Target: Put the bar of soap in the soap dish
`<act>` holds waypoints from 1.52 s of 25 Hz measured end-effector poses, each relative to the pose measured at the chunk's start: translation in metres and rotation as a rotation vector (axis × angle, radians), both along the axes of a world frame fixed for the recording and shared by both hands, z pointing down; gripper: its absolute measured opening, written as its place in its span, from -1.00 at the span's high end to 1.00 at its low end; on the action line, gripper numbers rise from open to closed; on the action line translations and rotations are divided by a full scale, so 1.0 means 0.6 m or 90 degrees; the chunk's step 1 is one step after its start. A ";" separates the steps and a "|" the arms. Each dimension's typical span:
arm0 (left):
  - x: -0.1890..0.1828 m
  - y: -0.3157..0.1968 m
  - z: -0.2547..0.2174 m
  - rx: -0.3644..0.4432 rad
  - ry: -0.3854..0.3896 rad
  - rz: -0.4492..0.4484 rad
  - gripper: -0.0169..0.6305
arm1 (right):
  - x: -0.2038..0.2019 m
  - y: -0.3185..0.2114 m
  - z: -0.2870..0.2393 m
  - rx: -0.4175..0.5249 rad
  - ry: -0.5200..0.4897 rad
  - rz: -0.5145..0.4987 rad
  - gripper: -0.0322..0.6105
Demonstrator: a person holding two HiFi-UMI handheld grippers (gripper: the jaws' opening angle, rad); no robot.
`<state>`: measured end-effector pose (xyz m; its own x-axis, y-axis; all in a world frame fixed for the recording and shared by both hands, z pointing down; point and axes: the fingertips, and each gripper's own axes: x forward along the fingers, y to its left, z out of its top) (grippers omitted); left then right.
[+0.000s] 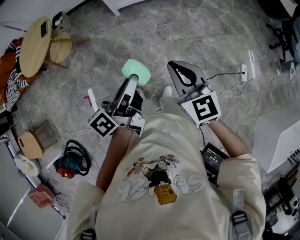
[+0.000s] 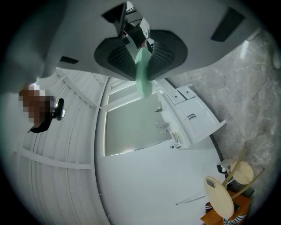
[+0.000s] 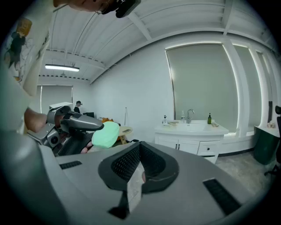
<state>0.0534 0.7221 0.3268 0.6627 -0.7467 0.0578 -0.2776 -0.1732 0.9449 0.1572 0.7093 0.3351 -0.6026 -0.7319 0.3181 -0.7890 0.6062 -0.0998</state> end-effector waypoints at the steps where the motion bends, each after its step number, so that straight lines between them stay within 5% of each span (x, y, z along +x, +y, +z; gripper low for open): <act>1: -0.004 -0.002 0.001 0.002 -0.003 0.003 0.62 | -0.007 -0.004 -0.006 0.015 0.003 -0.004 0.88; 13: -0.067 -0.001 0.001 0.005 0.010 -0.024 0.62 | -0.095 -0.002 -0.037 0.048 -0.008 -0.049 0.88; 26: -0.280 -0.013 0.042 -0.008 0.020 -0.050 0.62 | -0.254 -0.038 0.023 -0.003 0.082 -0.089 0.88; 32: -0.288 -0.051 0.047 -0.027 0.027 -0.008 0.62 | -0.227 -0.054 0.054 -0.075 0.055 -0.020 0.88; 38: -0.258 -0.164 0.057 -0.027 0.025 0.005 0.62 | -0.212 -0.160 0.073 -0.074 0.034 -0.005 0.88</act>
<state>-0.1013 0.6236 0.3607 0.6712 -0.7385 0.0633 -0.2387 -0.1344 0.9618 0.0302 0.6133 0.3787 -0.5873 -0.6838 0.4329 -0.7908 0.5987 -0.1273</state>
